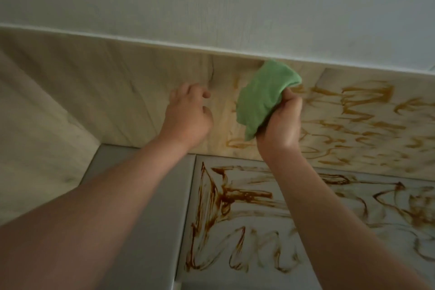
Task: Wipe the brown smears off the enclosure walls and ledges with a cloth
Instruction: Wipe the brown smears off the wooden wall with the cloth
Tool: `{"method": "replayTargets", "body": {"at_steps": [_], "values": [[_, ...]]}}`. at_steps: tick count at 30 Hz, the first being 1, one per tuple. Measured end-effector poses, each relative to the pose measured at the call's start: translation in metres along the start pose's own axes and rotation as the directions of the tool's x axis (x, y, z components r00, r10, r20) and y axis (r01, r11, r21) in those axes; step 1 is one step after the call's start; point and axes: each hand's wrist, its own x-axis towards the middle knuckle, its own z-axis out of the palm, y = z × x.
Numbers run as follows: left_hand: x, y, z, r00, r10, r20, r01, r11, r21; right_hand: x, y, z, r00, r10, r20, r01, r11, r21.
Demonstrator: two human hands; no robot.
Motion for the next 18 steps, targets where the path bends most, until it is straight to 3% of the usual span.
{"method": "replayTargets", "body": {"at_steps": [1, 2, 3, 4, 6, 7, 8, 10, 12, 14, 16, 18], "values": [[0.002, -0.002, -0.002, 1.0, 0.016, -0.018, -0.015, 0.999, 0.033, 0.005, -0.001, 0.012, 0.992, -0.116, 0.038, 0.122, 0.964, -0.235], [0.004, -0.006, -0.002, 0.999, 0.025, -0.041, -0.023, 0.997, 0.069, 0.015, 0.001, 0.021, 0.964, -0.244, 0.107, 0.265, 0.842, -0.469], [0.007, -0.009, -0.002, 0.998, 0.025, -0.06, -0.018, 0.994, 0.105, 0.027, 0.008, 0.028, 0.911, -0.351, 0.216, 0.402, 0.646, -0.648], [0.01, -0.014, 0.0, 0.998, 0.01, -0.069, 0.0, 0.99, 0.142, 0.042, 0.017, 0.032, 0.838, -0.43, 0.336, 0.504, 0.377, -0.777], [0.012, -0.025, 0.008, 0.998, -0.036, -0.047, 0.045, 0.976, 0.211, 0.074, 0.045, 0.028, 0.712, -0.494, 0.499, 0.514, -0.116, -0.85], [0.012, -0.029, 0.014, 0.998, -0.062, -0.018, 0.064, 0.971, 0.23, 0.083, 0.06, 0.02, 0.681, -0.487, 0.546, 0.476, -0.272, -0.836], [0.01, -0.033, 0.019, 0.996, -0.083, 0.01, 0.078, 0.968, 0.239, 0.089, 0.075, 0.01, 0.693, -0.438, 0.573, 0.445, -0.365, -0.818], [0.007, -0.042, 0.03, 0.991, -0.115, 0.062, 0.096, 0.964, 0.247, 0.087, 0.098, -0.012, 0.792, -0.256, 0.554, 0.403, -0.462, -0.79], [0.004, -0.046, 0.037, 0.989, -0.119, 0.094, 0.091, 0.963, 0.255, 0.082, 0.103, -0.03, 0.84, -0.222, 0.495, 0.353, -0.469, -0.81], [0.001, -0.048, 0.043, 0.99, -0.096, 0.101, 0.068, 0.967, 0.247, 0.081, 0.092, -0.031, 0.764, -0.411, 0.497, 0.335, -0.405, -0.851], [0.001, -0.05, 0.047, 0.992, -0.078, 0.097, 0.055, 0.974, 0.219, 0.084, 0.068, -0.017, 0.61, -0.63, 0.481, 0.356, -0.324, -0.877], [0.003, -0.05, 0.051, 0.992, -0.074, 0.099, 0.053, 0.978, 0.203, 0.089, 0.044, -0.005, 0.519, -0.729, 0.447, 0.407, -0.249, -0.879]]}}
